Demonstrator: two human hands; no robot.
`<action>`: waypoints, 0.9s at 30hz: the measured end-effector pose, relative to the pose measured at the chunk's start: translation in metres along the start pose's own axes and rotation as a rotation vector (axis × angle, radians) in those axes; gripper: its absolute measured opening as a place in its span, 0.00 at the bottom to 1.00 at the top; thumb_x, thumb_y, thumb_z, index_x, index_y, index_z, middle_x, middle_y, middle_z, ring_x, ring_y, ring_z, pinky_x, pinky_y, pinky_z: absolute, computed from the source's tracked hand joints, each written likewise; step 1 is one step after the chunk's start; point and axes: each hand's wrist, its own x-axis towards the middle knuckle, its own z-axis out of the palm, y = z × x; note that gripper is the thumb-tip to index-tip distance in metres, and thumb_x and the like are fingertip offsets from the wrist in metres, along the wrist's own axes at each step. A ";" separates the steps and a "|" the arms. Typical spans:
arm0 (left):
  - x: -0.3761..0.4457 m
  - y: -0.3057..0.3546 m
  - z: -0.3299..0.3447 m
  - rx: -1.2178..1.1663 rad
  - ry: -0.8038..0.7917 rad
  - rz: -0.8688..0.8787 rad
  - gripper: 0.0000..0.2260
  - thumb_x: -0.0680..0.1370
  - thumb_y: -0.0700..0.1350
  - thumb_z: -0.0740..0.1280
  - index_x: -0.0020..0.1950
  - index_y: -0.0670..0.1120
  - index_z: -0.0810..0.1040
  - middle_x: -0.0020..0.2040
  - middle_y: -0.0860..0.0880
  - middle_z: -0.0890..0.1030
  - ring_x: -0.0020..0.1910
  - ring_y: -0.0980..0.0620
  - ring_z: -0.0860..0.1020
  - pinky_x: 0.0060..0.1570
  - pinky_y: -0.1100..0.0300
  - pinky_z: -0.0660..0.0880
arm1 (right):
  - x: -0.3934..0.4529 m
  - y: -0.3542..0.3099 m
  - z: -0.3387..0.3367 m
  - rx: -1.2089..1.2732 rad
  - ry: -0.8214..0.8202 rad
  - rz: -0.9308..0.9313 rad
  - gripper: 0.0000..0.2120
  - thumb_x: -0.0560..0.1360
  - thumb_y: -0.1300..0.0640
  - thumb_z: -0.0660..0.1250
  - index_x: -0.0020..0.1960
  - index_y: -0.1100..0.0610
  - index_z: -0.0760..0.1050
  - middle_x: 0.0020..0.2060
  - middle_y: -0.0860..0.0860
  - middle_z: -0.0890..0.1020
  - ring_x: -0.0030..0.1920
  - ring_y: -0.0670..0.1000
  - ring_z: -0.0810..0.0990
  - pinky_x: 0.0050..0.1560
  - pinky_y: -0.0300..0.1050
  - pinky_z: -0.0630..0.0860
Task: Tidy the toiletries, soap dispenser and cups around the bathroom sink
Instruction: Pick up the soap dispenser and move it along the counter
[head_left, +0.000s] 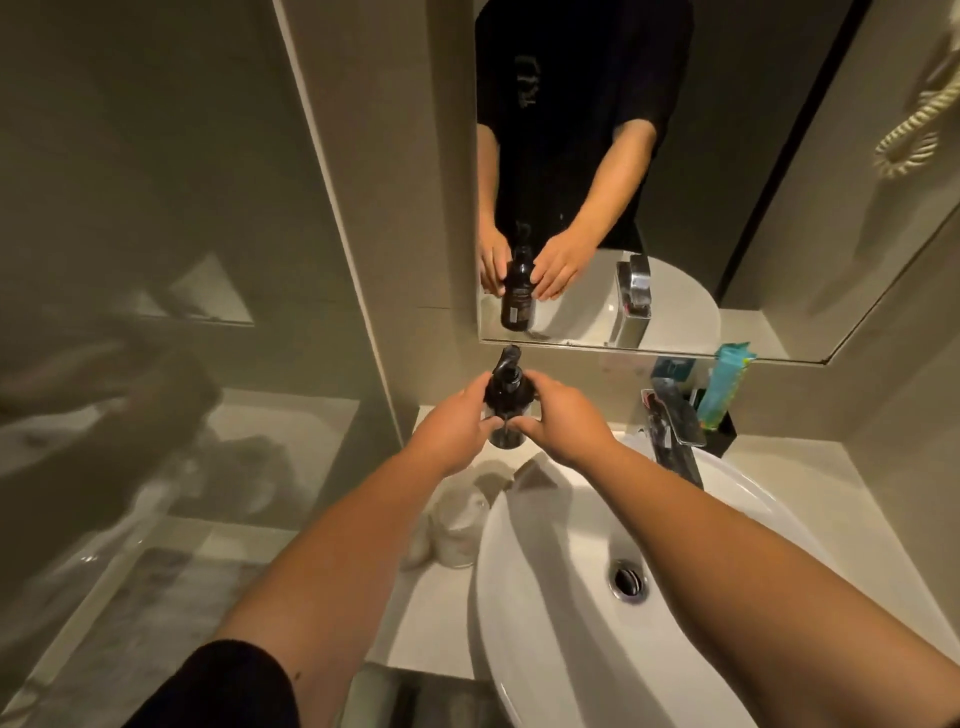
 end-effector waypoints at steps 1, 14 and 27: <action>0.009 -0.003 0.006 0.002 -0.015 -0.009 0.24 0.78 0.47 0.65 0.72 0.53 0.62 0.66 0.47 0.75 0.62 0.45 0.74 0.56 0.53 0.70 | 0.007 0.007 0.003 0.000 -0.009 0.010 0.28 0.70 0.51 0.72 0.67 0.50 0.68 0.59 0.50 0.80 0.58 0.55 0.78 0.54 0.50 0.76; 0.110 -0.063 0.086 -0.008 -0.209 0.020 0.23 0.78 0.47 0.65 0.72 0.54 0.62 0.64 0.48 0.77 0.58 0.46 0.76 0.54 0.52 0.73 | 0.068 0.097 0.063 0.026 -0.014 0.238 0.25 0.70 0.50 0.72 0.65 0.49 0.69 0.57 0.50 0.81 0.55 0.55 0.79 0.49 0.46 0.74; 0.117 -0.078 0.096 0.012 -0.215 -0.009 0.26 0.79 0.48 0.63 0.75 0.50 0.58 0.67 0.47 0.74 0.60 0.45 0.75 0.55 0.51 0.73 | 0.076 0.106 0.082 0.086 -0.001 0.275 0.26 0.71 0.52 0.72 0.66 0.48 0.68 0.58 0.49 0.81 0.57 0.53 0.79 0.53 0.46 0.74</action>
